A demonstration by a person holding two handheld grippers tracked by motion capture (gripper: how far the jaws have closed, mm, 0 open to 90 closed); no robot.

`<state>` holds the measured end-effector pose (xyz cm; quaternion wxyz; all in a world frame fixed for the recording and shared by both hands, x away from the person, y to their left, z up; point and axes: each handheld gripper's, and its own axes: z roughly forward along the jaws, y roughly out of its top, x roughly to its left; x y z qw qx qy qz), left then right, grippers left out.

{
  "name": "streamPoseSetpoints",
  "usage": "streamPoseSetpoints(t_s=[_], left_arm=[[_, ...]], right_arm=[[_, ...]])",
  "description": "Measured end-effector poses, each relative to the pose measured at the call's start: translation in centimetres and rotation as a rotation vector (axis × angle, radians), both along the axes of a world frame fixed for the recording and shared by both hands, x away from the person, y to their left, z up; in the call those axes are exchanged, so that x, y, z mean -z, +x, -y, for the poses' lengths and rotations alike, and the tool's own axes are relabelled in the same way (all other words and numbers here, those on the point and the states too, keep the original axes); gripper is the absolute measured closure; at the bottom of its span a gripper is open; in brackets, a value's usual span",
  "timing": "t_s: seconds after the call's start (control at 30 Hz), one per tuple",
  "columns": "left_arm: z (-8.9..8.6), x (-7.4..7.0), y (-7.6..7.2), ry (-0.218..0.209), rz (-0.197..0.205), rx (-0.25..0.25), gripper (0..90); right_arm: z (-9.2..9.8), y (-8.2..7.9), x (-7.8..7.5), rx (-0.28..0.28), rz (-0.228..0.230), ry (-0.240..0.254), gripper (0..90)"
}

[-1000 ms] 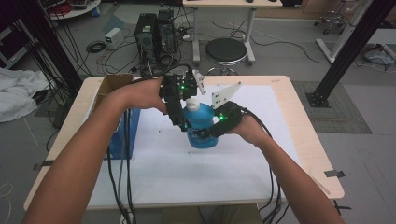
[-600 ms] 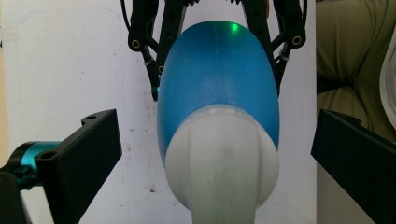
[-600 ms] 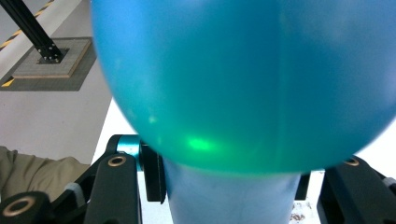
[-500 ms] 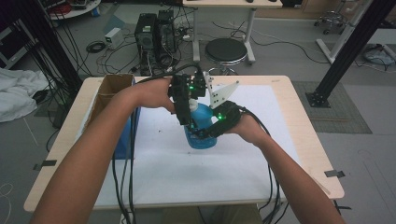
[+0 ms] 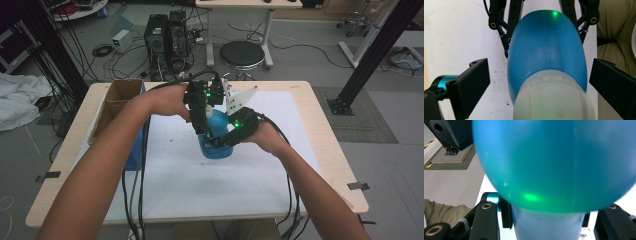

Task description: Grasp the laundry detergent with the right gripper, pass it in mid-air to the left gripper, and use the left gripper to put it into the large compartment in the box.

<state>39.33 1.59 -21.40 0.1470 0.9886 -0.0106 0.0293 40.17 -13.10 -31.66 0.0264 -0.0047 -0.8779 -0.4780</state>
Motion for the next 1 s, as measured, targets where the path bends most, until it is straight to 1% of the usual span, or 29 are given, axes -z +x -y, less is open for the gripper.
streamPoseSetpoints(t_s=[0.13, 0.17, 0.2, 0.47, 0.53, 0.7, 0.77, 1.0], left_arm=[[-0.04, -0.07, -0.03, -0.006, -0.002, 0.001, 3.3], [-0.08, -0.12, -0.05, -0.007, -0.014, 0.014, 6.9], [-0.07, -0.10, -0.11, -0.003, -0.016, 0.022, 10.7], [0.00, 0.00, -0.06, 0.006, -0.009, 0.019, 10.8], [0.00, 0.04, -0.06, 0.009, -0.012, 0.028, 14.3], [0.03, 0.11, 0.03, 0.014, -0.003, 0.022, 14.5], [0.04, 0.09, 0.06, 0.012, -0.006, 0.028, 18.2], [0.14, 0.17, 0.12, 0.017, -0.003, 0.029, 18.6]], right_arm=[[0.00, -0.01, 0.02, 0.002, 0.000, -0.005, 45.1], [-0.01, 0.03, 0.04, 0.002, 0.004, -0.005, 45.1], [-0.04, 0.01, 0.06, 0.002, 0.000, -0.001, 45.1], [-0.10, 0.02, 0.09, 0.003, -0.005, -0.004, 45.1], [-0.09, 0.02, 0.07, 0.002, -0.007, -0.003, 45.1], [0.01, 0.08, 0.02, 0.004, 0.001, -0.001, 45.1], [0.02, 0.07, 0.02, 0.004, 0.001, -0.002, 45.0], [-0.04, 0.05, 0.05, 0.005, -0.006, 0.002, 45.1]])
